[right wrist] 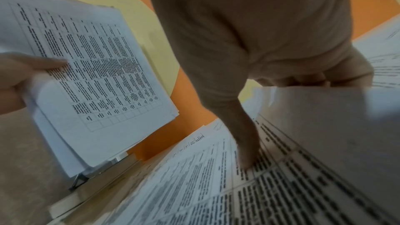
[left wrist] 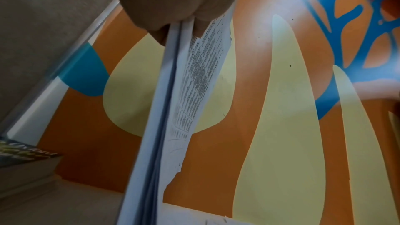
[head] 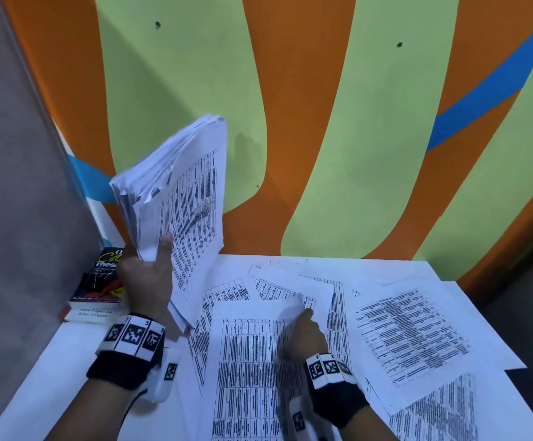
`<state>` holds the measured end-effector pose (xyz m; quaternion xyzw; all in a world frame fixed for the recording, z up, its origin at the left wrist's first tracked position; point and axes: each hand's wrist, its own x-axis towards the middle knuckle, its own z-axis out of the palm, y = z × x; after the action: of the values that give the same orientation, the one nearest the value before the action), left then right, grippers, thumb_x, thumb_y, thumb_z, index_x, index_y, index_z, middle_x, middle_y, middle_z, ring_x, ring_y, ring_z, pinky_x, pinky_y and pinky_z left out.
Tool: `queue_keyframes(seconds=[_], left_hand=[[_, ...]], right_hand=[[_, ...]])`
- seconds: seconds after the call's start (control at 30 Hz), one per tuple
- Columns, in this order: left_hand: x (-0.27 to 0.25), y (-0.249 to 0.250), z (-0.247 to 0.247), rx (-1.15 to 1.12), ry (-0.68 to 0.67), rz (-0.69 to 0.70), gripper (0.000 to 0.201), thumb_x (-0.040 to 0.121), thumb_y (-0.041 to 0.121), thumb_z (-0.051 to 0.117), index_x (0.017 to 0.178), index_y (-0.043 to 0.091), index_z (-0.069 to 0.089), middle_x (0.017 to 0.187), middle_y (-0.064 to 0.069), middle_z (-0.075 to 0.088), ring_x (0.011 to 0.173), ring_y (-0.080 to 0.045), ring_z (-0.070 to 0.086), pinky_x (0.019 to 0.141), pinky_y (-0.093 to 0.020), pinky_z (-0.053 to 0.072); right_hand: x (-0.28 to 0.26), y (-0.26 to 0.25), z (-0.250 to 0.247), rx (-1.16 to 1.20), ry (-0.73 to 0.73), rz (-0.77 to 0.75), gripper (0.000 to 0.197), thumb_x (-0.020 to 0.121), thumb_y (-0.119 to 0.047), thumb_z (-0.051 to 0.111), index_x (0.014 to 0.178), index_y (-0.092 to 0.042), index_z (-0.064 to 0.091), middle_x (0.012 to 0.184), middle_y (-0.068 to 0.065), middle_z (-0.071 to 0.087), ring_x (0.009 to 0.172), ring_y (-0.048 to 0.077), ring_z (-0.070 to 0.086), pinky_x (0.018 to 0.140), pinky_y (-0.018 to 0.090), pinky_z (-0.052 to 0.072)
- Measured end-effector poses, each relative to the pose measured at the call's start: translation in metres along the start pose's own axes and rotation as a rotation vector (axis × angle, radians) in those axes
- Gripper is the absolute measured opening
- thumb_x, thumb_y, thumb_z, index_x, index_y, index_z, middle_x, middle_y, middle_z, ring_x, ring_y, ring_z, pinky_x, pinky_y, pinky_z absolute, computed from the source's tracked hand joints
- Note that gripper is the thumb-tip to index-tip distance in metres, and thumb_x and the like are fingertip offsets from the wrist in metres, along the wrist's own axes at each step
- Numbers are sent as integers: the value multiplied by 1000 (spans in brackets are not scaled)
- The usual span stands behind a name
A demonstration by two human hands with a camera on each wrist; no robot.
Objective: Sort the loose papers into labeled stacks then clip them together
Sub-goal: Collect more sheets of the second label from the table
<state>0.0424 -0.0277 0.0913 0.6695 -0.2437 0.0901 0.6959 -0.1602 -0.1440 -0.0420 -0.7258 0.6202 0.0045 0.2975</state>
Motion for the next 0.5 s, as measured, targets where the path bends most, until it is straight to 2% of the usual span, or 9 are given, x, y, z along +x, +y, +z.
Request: queue_keyframes(seconds=[0.07,0.13,0.17,0.2,0.27,0.33,0.4,0.43,0.5], left_hand=[[4,2,-3,10,7,21,31,84,16,71,101,-9,64,102,-13,66,79,-6,61,73,-20,45],[9,6,-6,11,-5,33,33,84,17,71,104,-7,63,104,-12,66,84,-9,61,75,-22,45],[12,7,-9,-2,-13,42,32,84,17,71,106,-5,63,106,-7,65,84,-2,62,76,-18,47],[16,7,-12,-12,-17,55,32,83,18,72,107,-2,64,107,-3,64,84,7,62,78,-14,48],[23,5,-17,-19,-9,63,37,82,25,73,105,-3,65,105,-2,65,89,1,64,83,-22,52],[28,1,-21,-37,8,83,41,82,29,73,105,-4,66,106,-6,67,96,-15,65,86,-35,52],[33,0,-23,-68,13,96,38,82,28,73,107,-1,66,107,-6,68,100,-19,65,89,-38,52],[35,2,-23,-84,2,92,35,82,26,73,108,2,67,108,-4,68,102,-18,66,91,-36,52],[36,4,-23,-104,5,86,31,83,20,73,111,9,66,105,6,68,102,-14,66,92,-31,50]], right_hand=[[-3,-3,-11,31,25,-105,39,86,-10,58,121,1,44,110,16,62,97,30,66,82,34,56],[-4,-6,-31,86,57,-218,4,82,-5,59,78,-5,59,76,9,63,68,19,62,59,16,52],[-2,-8,-42,133,79,-260,23,77,-3,63,59,-10,52,59,3,54,55,13,52,45,7,41],[0,-12,-52,190,92,-297,35,74,-1,66,49,-13,45,50,0,45,49,10,43,38,10,33],[2,-26,-72,292,121,-369,50,74,1,70,42,-16,36,43,-6,35,45,7,34,36,13,29],[14,-41,-73,300,126,-374,52,78,-1,67,44,-20,33,45,-6,34,46,8,35,39,14,26],[20,-59,-60,210,116,-350,34,82,-13,64,57,-14,42,60,5,50,61,22,52,53,25,36],[20,-66,-49,162,79,-310,20,83,-21,64,72,-11,51,76,11,58,76,26,59,61,26,40],[18,-71,-23,47,-42,-219,56,77,-40,69,119,-9,50,118,16,57,108,32,58,84,36,48]])
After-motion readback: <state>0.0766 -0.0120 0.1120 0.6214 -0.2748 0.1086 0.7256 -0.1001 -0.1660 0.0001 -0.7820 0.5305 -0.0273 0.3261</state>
